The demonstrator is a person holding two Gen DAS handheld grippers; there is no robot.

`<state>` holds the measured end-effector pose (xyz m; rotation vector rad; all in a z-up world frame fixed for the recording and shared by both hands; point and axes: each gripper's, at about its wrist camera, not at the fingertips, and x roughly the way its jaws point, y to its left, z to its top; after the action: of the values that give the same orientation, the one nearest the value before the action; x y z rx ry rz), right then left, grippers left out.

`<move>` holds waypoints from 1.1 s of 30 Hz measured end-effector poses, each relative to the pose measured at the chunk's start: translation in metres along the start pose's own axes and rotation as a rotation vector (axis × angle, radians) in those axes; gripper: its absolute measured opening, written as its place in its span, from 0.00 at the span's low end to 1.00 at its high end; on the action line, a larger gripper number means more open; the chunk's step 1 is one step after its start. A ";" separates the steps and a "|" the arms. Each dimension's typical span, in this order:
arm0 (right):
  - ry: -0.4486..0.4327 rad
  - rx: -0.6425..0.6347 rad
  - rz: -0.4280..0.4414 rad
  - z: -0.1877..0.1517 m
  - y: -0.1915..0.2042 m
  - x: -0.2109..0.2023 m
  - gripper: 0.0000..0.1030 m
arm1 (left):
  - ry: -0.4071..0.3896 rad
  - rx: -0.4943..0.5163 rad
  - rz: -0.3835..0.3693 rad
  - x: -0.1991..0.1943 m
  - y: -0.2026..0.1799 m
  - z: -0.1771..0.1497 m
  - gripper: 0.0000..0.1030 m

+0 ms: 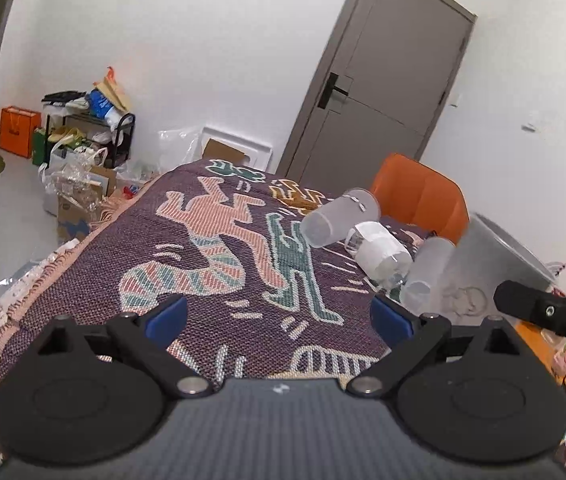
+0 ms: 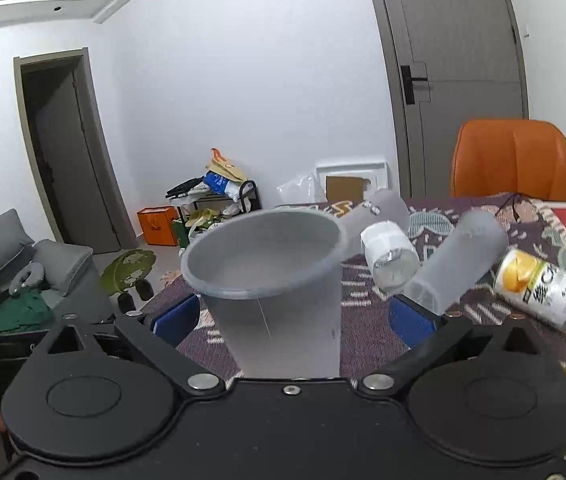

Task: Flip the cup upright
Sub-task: 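Lower the upright frosted cup onto the blanket and open the left gripper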

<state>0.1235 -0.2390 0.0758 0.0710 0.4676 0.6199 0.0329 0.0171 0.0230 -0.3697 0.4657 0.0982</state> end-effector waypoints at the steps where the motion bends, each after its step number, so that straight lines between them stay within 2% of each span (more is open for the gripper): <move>1: 0.001 0.007 0.003 -0.003 -0.001 -0.004 1.00 | 0.003 0.011 -0.004 -0.002 -0.003 0.000 0.94; 9: 0.014 0.023 -0.027 -0.018 -0.010 -0.028 1.00 | -0.001 0.110 -0.031 -0.025 -0.021 -0.004 0.94; 26: 0.038 0.054 -0.101 -0.051 -0.022 -0.073 1.00 | 0.033 0.188 -0.042 -0.058 -0.027 -0.018 0.94; 33: 0.049 0.041 -0.094 -0.056 -0.023 -0.088 1.00 | 0.049 0.219 -0.039 -0.071 -0.032 -0.027 0.94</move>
<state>0.0484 -0.3120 0.0565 0.0723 0.5284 0.5208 -0.0362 -0.0229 0.0440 -0.1661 0.5119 -0.0005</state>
